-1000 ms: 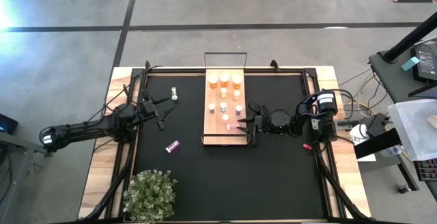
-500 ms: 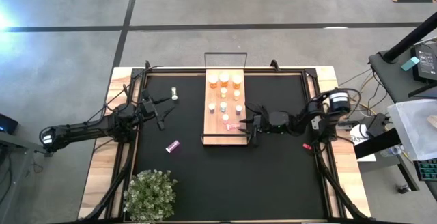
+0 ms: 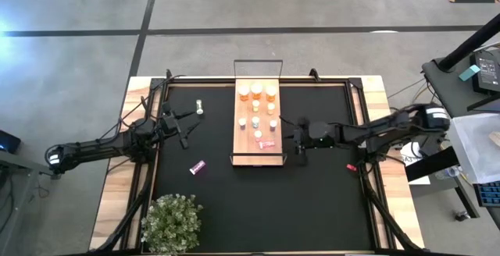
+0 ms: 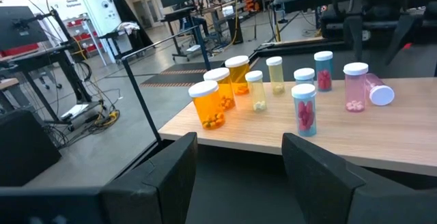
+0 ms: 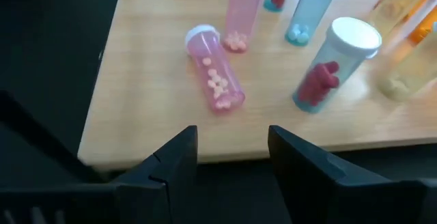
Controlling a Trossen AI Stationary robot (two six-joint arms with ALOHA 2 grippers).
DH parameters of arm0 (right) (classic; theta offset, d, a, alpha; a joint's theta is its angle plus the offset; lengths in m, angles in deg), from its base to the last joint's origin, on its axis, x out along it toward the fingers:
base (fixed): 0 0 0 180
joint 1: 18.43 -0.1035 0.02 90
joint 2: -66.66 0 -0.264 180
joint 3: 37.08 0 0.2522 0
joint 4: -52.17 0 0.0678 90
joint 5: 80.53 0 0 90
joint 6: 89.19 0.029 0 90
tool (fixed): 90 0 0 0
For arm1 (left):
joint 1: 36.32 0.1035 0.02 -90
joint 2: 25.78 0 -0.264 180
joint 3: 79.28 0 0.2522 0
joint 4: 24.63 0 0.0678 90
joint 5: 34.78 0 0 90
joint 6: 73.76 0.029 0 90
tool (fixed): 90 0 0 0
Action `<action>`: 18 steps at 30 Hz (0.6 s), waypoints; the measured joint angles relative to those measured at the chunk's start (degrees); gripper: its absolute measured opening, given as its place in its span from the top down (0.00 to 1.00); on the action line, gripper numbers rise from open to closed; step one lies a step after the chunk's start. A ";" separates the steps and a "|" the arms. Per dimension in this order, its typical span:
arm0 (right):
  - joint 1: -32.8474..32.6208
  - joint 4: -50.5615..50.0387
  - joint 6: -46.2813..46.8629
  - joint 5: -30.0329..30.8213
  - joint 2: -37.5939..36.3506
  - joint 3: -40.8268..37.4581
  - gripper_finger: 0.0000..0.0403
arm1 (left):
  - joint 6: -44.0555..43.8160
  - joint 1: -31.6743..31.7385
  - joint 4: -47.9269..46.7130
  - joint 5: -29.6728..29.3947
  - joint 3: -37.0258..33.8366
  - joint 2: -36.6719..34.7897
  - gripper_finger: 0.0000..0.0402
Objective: Pick and place medicine bottles onto shelf by color
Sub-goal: Put the bottom pink medicine bottle on the shelf aligned with the other pink medicine bottle
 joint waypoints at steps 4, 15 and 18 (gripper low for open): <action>0.01 -16.13 -3.29 -0.13 -3.79 5.77 0.57 | 0.01 -0.01 0.01 0.00 0.00 0.00 0.51; 1.25 -32.02 -15.33 -7.96 -3.68 18.11 0.58 | 0.00 0.00 0.00 0.00 0.00 0.00 0.51; 2.79 -32.01 -15.38 -11.91 -3.49 19.41 0.57 | 0.01 -0.01 0.01 0.00 0.00 -0.01 0.51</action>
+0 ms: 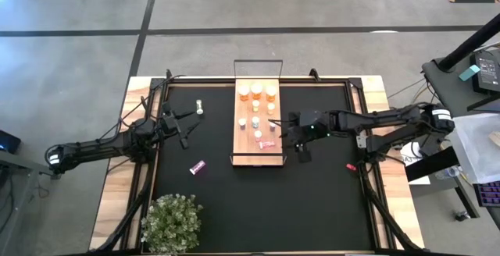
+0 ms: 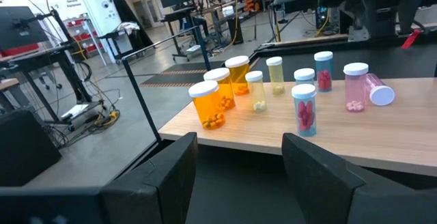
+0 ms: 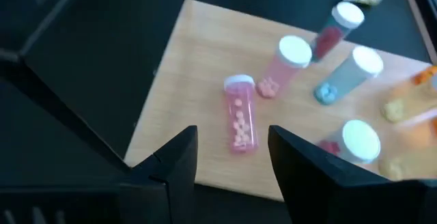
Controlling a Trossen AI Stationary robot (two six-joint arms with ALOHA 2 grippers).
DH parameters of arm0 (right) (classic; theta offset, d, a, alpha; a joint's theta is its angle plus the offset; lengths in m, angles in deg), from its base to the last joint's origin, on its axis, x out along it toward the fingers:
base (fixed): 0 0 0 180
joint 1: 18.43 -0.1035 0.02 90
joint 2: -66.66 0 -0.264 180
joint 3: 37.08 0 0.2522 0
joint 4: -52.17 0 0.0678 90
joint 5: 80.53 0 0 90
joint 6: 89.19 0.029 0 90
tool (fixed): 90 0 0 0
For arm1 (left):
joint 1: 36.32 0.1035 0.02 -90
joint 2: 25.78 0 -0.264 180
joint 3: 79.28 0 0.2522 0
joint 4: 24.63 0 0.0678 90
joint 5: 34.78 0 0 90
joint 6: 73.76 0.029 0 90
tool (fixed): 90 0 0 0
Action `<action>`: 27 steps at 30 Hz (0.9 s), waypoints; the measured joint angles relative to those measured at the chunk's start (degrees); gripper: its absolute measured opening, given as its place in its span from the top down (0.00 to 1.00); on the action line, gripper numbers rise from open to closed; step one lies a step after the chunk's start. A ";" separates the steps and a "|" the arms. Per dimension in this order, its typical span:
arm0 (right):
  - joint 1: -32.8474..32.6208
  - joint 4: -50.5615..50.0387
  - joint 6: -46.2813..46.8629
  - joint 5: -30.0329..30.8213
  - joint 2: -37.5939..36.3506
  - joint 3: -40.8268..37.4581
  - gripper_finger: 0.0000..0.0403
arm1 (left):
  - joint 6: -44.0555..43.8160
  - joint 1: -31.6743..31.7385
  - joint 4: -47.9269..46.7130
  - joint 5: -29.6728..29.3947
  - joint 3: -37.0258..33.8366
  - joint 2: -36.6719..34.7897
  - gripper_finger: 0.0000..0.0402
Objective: Pick and place medicine bottles onto shelf by color
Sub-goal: Put the bottom pink medicine bottle on the shelf aligned with the other pink medicine bottle
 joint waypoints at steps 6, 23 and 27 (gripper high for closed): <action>1.60 -0.56 -2.20 -3.70 1.78 1.24 0.58 | 0.01 -0.01 -0.01 0.00 0.00 0.01 0.51; 1.60 -4.25 -7.38 -3.89 16.53 10.61 0.58 | -0.01 0.00 -0.03 0.00 0.00 -0.06 0.51; 1.60 -6.79 -7.77 -3.52 19.35 13.49 0.58 | 0.01 0.01 -0.03 0.00 0.00 -0.03 0.51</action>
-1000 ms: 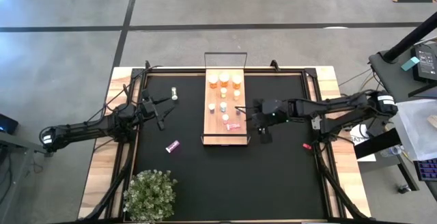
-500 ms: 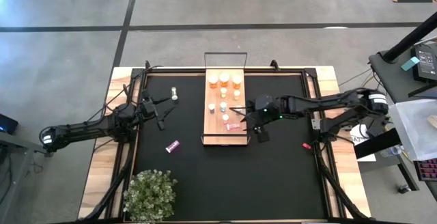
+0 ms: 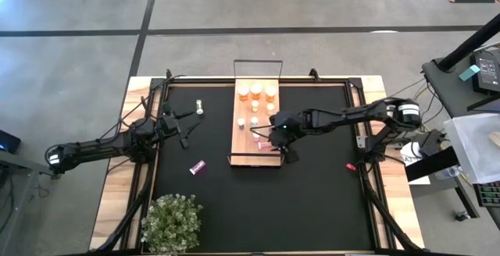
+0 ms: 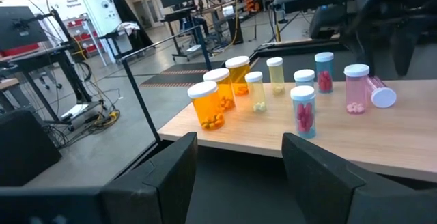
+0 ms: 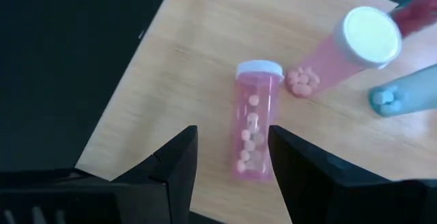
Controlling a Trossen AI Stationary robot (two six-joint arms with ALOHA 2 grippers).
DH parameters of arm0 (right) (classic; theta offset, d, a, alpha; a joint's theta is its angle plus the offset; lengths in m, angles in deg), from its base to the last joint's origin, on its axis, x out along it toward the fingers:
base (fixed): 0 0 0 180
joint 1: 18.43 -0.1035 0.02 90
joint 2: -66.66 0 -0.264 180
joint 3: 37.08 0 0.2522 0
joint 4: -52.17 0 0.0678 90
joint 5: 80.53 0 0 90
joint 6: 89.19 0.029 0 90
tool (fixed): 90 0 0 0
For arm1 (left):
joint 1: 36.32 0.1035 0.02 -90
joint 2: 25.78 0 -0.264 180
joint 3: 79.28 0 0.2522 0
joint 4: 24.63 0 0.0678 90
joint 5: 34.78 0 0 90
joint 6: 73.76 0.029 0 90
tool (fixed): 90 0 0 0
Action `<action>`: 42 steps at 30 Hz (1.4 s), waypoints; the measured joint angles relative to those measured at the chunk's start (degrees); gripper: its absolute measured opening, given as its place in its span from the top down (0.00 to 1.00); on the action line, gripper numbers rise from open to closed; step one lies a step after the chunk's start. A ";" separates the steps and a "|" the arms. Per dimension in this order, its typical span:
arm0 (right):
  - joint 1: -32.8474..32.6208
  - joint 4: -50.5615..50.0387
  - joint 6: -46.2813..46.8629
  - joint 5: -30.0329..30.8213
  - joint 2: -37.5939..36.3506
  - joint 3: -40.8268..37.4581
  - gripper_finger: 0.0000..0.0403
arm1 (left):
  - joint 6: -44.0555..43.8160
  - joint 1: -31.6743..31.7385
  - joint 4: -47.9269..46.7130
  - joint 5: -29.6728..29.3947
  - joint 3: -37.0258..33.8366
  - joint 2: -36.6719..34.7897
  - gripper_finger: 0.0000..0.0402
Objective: Pick and place medicine bottles onto shelf by color
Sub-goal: Put the bottom pink medicine bottle on the shelf aligned with the other pink medicine bottle
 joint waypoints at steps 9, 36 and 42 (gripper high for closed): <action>0.50 -0.46 -0.83 0.07 3.02 1.92 0.58 | -0.01 -0.02 0.00 0.00 0.00 0.03 0.51; 1.51 1.60 2.29 0.74 3.22 0.27 0.70 | -0.02 0.00 0.00 0.00 0.00 0.04 0.51; 1.51 1.37 2.61 0.74 3.07 0.25 0.73 | -0.02 0.00 0.02 0.00 0.00 0.04 0.51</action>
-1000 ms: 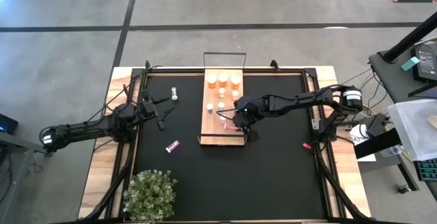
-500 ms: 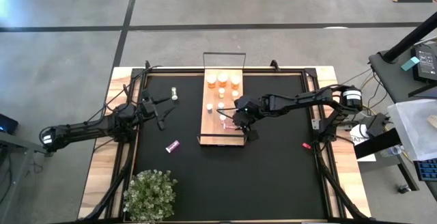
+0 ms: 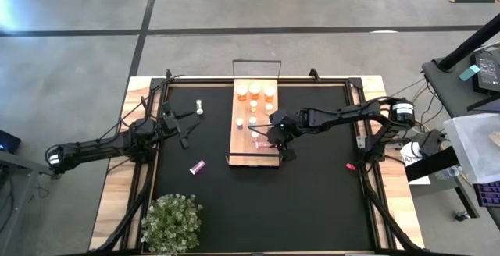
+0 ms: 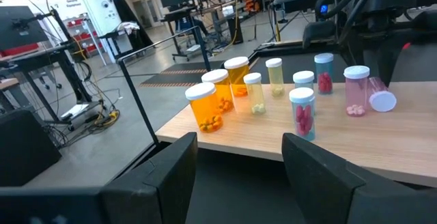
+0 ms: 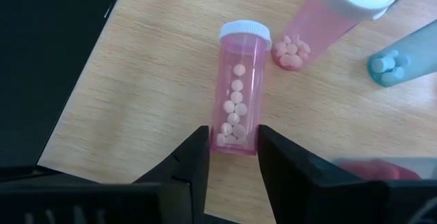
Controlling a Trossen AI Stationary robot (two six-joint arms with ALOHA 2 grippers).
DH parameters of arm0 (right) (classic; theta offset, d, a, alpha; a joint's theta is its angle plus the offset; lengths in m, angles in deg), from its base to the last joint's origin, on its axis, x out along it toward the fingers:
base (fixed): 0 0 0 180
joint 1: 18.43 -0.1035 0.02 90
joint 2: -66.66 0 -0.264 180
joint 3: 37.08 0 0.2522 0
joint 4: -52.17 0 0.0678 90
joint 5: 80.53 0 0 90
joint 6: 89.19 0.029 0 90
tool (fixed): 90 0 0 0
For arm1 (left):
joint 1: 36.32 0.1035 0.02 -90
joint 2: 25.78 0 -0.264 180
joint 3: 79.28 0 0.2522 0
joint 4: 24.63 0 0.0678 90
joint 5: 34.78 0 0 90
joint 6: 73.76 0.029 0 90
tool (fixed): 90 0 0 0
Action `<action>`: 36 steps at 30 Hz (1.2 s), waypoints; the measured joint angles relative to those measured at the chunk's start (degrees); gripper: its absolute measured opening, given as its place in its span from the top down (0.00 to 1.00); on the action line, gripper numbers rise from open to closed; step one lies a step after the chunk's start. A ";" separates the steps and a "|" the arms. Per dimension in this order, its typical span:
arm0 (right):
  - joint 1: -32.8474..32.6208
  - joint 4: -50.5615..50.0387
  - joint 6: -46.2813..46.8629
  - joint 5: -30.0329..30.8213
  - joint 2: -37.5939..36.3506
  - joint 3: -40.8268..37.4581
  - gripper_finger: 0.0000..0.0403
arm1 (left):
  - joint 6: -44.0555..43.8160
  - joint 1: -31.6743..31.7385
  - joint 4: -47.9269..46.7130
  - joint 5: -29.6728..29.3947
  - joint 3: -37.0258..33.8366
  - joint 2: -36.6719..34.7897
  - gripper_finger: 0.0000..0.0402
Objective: Pick and place medicine bottles onto shelf by color
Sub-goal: Put the bottom pink medicine bottle on the shelf aligned with the other pink medicine bottle
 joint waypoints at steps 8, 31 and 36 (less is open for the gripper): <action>0.00 -2.83 1.11 -0.02 -2.85 -0.02 0.74 | 0.02 -0.01 0.00 0.00 0.00 0.00 0.51; -0.04 -23.56 17.49 4.64 -26.39 -10.76 0.74 | 0.00 0.00 0.00 0.00 0.00 -0.07 0.51; -0.04 -20.76 24.11 5.90 -30.50 -19.07 0.74 | 0.01 -0.01 0.01 0.00 0.00 0.00 0.51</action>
